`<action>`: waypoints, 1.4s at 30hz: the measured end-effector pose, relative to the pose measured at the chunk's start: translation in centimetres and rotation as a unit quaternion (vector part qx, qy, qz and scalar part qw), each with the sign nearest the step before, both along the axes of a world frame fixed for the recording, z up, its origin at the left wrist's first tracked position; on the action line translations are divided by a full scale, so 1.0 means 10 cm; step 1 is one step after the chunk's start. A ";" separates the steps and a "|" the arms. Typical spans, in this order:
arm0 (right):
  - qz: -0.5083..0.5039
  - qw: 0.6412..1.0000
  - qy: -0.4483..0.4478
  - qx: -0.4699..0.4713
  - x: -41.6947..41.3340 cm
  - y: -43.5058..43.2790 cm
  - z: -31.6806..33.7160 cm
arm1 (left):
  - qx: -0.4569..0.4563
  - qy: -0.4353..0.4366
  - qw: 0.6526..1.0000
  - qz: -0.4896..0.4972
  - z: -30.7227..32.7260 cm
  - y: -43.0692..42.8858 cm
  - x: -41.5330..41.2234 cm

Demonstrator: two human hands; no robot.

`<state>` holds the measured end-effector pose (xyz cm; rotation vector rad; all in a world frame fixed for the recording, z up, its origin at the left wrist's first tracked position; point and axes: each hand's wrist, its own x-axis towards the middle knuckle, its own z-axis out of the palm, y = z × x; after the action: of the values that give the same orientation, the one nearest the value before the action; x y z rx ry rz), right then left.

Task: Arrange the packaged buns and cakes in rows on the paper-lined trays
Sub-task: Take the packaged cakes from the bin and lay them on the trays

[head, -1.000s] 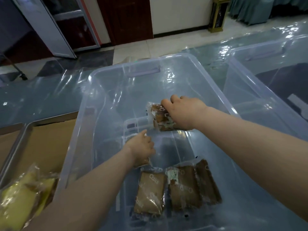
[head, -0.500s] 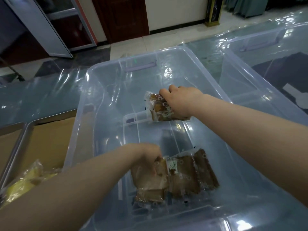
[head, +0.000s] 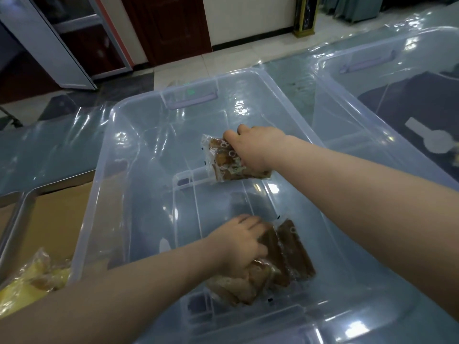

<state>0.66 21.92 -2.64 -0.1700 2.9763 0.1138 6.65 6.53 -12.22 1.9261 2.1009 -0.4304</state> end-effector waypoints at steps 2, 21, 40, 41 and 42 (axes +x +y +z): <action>0.001 1.000 -0.003 -0.007 0.00 0.01 0.02 | 0.060 0.007 0.992 -0.111 0.01 0.06 0.07; -0.001 1.000 -0.008 -0.002 0.03 -0.01 0.02 | 0.035 -0.034 0.996 -0.074 0.05 0.24 0.14; 0.022 0.999 0.032 0.011 0.06 -0.02 0.04 | 0.060 0.071 0.992 0.085 0.41 0.00 -0.10; 0.025 0.999 0.036 0.015 0.08 -0.02 0.06 | 0.063 0.075 0.991 0.088 0.46 -0.06 -0.12; 0.028 0.999 0.042 0.019 0.09 -0.01 0.09 | 0.063 0.080 0.991 0.088 0.52 -0.12 -0.13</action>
<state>1.61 21.79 -1.76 -0.2508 3.0518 0.1891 5.33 5.32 -6.98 1.8029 2.4314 -0.4358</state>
